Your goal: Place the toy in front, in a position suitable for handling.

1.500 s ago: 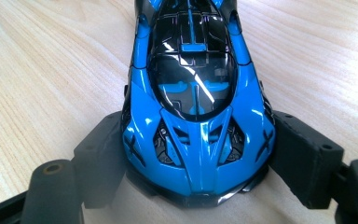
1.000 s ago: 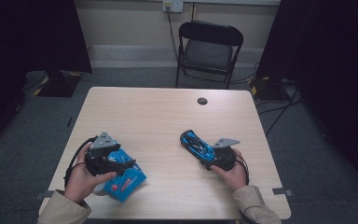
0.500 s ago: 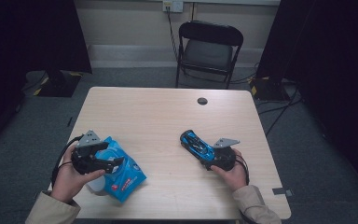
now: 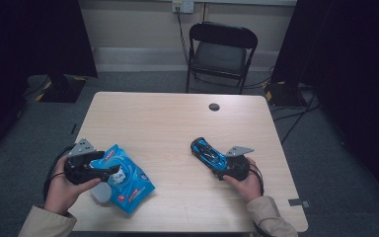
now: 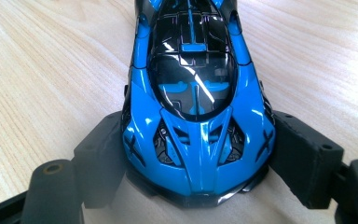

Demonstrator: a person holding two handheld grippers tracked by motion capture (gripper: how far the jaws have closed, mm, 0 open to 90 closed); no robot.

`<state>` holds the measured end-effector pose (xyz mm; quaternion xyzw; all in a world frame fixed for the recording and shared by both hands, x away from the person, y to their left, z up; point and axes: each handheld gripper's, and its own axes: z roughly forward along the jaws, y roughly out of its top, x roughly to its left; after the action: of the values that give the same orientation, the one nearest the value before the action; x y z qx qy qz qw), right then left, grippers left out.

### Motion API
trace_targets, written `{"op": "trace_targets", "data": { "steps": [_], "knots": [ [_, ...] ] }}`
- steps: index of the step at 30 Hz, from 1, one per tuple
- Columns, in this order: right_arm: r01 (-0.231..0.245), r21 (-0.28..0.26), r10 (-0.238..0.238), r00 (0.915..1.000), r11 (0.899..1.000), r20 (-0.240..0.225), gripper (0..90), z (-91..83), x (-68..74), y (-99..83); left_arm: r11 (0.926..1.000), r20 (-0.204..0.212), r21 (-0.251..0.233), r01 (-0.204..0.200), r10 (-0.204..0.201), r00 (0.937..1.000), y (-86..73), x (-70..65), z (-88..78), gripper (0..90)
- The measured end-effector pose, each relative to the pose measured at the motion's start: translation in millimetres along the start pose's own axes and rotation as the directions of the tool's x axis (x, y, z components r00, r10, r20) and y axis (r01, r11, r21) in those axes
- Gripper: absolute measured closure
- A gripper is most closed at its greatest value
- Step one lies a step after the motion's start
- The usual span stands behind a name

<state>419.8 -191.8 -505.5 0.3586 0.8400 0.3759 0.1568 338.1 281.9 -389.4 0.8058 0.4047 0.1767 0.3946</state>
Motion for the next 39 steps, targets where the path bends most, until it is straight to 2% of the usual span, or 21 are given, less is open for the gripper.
{"op": "trace_targets", "data": {
  "steps": [4, 6, 9, 12, 17, 19, 20, 25, 28, 32, 34, 39],
  "knots": [
    [0.000, 0.000, 0.000, 1.0000, 1.000, -0.001, 24.0, 0.0, 0.0, 0.0, 1.0000, -0.014, 0.004, -0.007, 0.007, 0.9999, -4.3, 2.9, -1.1, 27.5],
    [-0.001, 0.000, 0.001, 1.0000, 1.000, 0.000, 24.1, 0.0, 0.0, 0.0, 0.9999, -0.011, 0.010, 0.001, 0.000, 0.9999, -6.3, 4.0, -0.8, 28.0],
    [-0.001, 0.000, 0.001, 1.0000, 1.000, 0.000, 24.1, 0.0, 0.0, 0.0, 0.9998, -0.009, 0.016, -0.009, 0.009, 0.9999, -7.9, 5.0, 0.0, 28.8],
    [-0.001, 0.000, 0.001, 1.0000, 1.000, 0.000, 24.1, 0.0, 0.0, 0.0, 1.0000, 0.010, 0.005, 0.001, -0.001, 0.9999, -8.2, 3.1, 1.5, 31.5],
    [0.000, 0.000, 0.000, 1.0000, 1.000, 0.000, 24.1, 0.0, 0.0, 0.0, 0.9994, 0.032, 0.015, -0.030, 0.030, 0.9991, -9.3, 0.3, 6.6, 36.5],
    [0.000, 0.000, 0.000, 1.0000, 1.000, 0.000, 24.1, 0.0, 0.0, 0.0, 0.9995, 0.045, 0.014, -0.030, 0.029, 0.9986, -10.2, -0.9, 7.9, 37.3],
    [0.000, 0.000, 0.000, 1.0000, 1.000, 0.000, 24.1, 0.0, 0.0, 0.0, 0.9987, 0.049, 0.025, -0.044, 0.043, 0.9979, -10.4, -1.1, 7.9, 38.7],
    [0.000, 0.000, 0.000, 1.0000, 1.000, 0.000, 24.1, 0.0, 0.0, 0.0, 0.9989, 0.083, 0.032, -0.033, 0.030, 0.9961, -13.3, -2.3, 11.1, 43.0],
    [0.000, 0.000, 0.000, 1.0000, 1.000, 0.000, 24.1, 0.0, 0.0, 0.0, 0.9988, 0.089, 0.040, -0.028, 0.024, 0.9958, -14.9, -1.8, 12.2, 45.6],
    [0.000, 0.000, 0.000, 1.0000, 1.000, 0.000, 24.1, 0.0, 0.0, 0.0, 0.9991, 0.110, 0.037, -0.019, 0.015, 0.9938, -15.7, 0.1, 11.7, 58.3],
    [0.000, 0.000, 0.000, 1.0000, 1.000, 0.000, 24.1, 0.0, 0.0, 0.0, 0.9990, 0.131, 0.045, 0.001, -0.007, 0.9913, -15.9, 1.3, 11.1, 64.8],
    [0.000, 0.000, 0.000, 1.0000, 1.000, 0.000, 24.1, 0.0, 0.1, 0.0, 0.9965, 0.151, 0.079, 0.027, -0.038, 0.9878, -16.5, 4.0, 10.5, 79.6]
  ]
}}
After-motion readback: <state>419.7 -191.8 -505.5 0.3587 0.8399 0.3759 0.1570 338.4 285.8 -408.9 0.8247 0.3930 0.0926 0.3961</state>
